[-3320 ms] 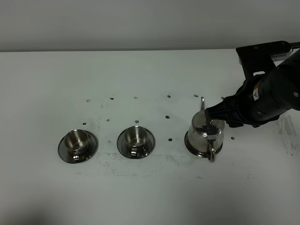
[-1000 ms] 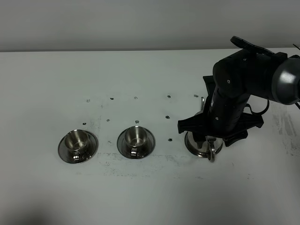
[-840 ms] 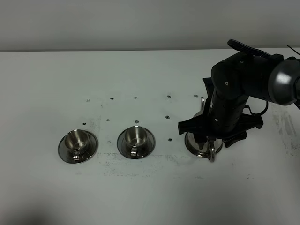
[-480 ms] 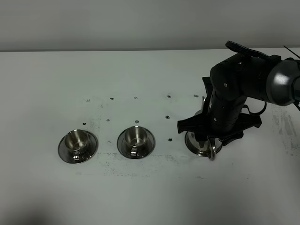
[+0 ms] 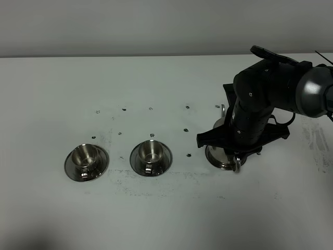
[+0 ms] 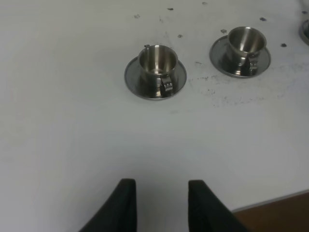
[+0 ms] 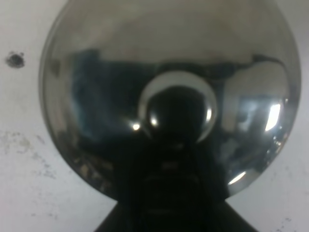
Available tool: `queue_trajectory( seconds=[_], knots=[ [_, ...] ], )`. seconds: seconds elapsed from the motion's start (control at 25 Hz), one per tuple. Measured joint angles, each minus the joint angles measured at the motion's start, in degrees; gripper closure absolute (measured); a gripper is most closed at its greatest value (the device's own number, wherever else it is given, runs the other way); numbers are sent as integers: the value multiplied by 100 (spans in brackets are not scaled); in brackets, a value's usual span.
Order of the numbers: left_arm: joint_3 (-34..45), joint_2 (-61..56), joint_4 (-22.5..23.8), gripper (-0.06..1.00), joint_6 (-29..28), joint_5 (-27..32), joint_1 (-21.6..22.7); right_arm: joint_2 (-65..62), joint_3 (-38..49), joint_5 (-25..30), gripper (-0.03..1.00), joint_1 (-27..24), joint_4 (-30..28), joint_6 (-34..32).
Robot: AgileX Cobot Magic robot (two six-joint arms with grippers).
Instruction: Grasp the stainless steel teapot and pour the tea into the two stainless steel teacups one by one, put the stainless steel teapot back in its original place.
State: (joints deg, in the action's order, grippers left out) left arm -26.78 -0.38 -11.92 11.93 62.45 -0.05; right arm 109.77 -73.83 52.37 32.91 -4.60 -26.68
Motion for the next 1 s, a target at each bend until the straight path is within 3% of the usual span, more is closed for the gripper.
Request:
queue_trajectory(
  seconds=[0.52,1.0],
  knots=[
    [0,0,0,68,-6,0,0,-10,0,11,78,0,-1,156],
    [0,0,0,68,-6,0,0,-595,0,349,78,0,-379,205]
  ],
)
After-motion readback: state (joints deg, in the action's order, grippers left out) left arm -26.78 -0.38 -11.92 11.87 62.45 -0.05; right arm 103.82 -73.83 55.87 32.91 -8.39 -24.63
